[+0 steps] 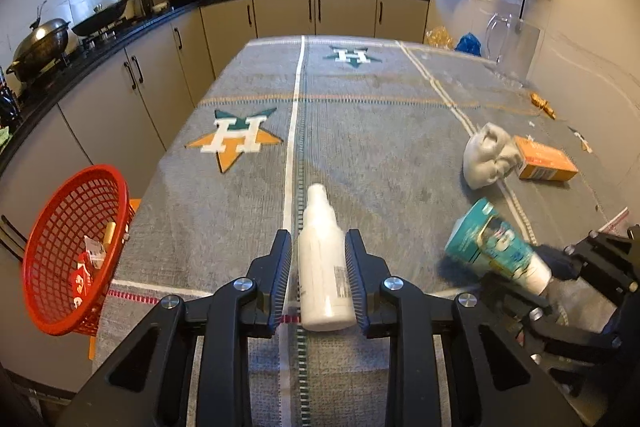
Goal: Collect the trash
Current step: 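Lift the bottle and teal packet and carry both over the red basket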
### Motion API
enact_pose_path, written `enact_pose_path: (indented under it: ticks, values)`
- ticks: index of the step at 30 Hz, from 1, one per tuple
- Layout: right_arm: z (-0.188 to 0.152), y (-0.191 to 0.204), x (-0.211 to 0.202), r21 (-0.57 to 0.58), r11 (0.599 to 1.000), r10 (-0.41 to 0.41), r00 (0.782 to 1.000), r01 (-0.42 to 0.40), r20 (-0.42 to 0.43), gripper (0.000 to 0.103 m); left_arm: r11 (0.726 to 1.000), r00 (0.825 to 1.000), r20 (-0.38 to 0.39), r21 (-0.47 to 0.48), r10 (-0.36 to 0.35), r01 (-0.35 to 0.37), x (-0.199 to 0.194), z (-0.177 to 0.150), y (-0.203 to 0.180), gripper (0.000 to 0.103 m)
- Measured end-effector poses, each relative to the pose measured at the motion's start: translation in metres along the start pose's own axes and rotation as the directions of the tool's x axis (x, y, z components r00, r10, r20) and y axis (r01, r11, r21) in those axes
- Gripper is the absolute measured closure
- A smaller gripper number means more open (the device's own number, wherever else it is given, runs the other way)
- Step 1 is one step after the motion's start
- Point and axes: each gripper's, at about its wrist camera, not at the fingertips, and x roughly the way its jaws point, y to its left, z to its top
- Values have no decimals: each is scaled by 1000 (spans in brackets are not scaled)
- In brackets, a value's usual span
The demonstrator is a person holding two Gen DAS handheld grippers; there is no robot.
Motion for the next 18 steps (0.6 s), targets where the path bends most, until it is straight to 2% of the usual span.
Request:
enact_pose_path:
  ticks: [5, 13, 16, 18]
  values:
    - [0, -5, -2, 12, 1000, -10, 1000, 10, 2, 71, 1000, 999, -40, -10, -4, 4, 12, 0, 1, 67]
    - [-1, -7, -2, 7, 1000, -22, 1000, 22, 5, 71, 1000, 996, -91, -5, 2, -2, 34, 1, -6, 68]
    - [-2, -8, -3, 5, 1000, -22, 1000, 22, 6, 71, 1000, 996, -89, -8, 1, -2, 35, 3, -7, 74]
    - [-2, -9, -3, 5, 1000, -24, 1000, 24, 7, 71, 1000, 996, -88, -10, 2, -2, 35, 3, -6, 74]
